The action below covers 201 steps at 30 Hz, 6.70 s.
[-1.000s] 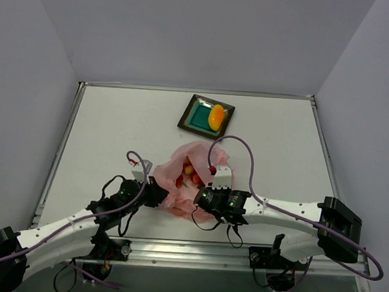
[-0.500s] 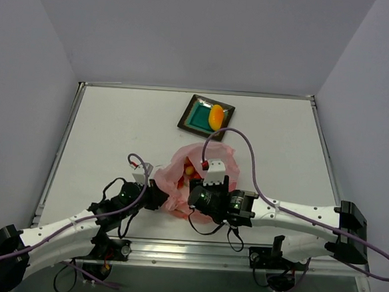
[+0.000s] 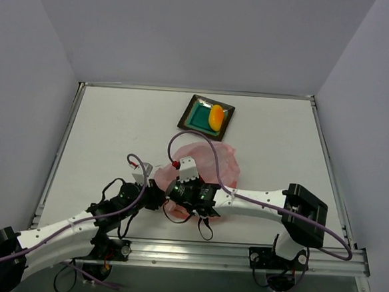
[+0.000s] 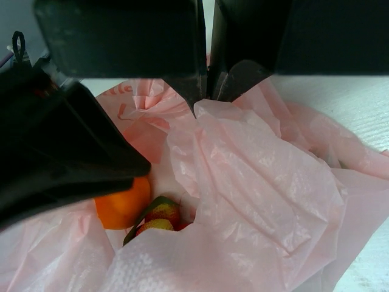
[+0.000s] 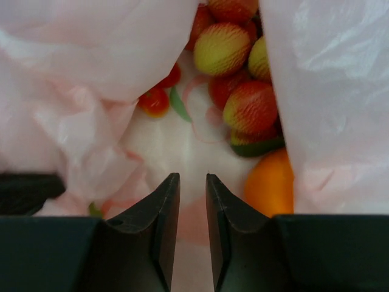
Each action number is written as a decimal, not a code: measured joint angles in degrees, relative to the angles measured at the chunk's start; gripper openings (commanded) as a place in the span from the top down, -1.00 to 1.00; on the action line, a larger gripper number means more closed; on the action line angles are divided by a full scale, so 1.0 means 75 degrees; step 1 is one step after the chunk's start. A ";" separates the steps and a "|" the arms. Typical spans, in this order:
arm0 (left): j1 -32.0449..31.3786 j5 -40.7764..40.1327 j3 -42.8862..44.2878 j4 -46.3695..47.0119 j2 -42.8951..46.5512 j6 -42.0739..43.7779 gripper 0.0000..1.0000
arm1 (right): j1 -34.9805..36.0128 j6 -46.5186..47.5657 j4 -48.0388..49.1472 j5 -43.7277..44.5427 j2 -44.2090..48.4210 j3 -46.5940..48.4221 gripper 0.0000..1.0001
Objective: Take the fake fruits out of the plastic bag
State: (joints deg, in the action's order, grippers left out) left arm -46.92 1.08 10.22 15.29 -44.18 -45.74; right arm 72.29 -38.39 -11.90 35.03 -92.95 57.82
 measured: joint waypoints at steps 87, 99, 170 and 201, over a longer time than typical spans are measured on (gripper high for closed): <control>-0.1189 -0.0921 0.0169 0.0297 -0.1565 -0.0382 0.95 | -0.1766 0.2069 0.3984 -0.3698 0.3474 0.0300 0.42; -0.1355 -0.0731 0.0143 0.1338 -0.2582 -0.0189 0.95 | -0.4715 0.2777 0.4208 -0.3188 -0.1486 0.2973 0.40; -0.1530 -0.3092 0.1647 -0.5540 0.0242 -0.1559 0.95 | -0.0682 -0.0256 0.6053 -0.1224 -0.0073 -0.2766 -0.40; -0.1594 -0.2917 0.1174 -0.5878 0.1105 -0.1515 0.95 | -0.1099 0.0134 0.6339 -0.0621 -0.1093 -0.1842 0.30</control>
State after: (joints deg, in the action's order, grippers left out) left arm -58.87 -20.80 19.03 -28.80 -35.90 -57.10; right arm 64.05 -37.39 35.64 30.37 -101.14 44.01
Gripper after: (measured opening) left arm 0.027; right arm 0.345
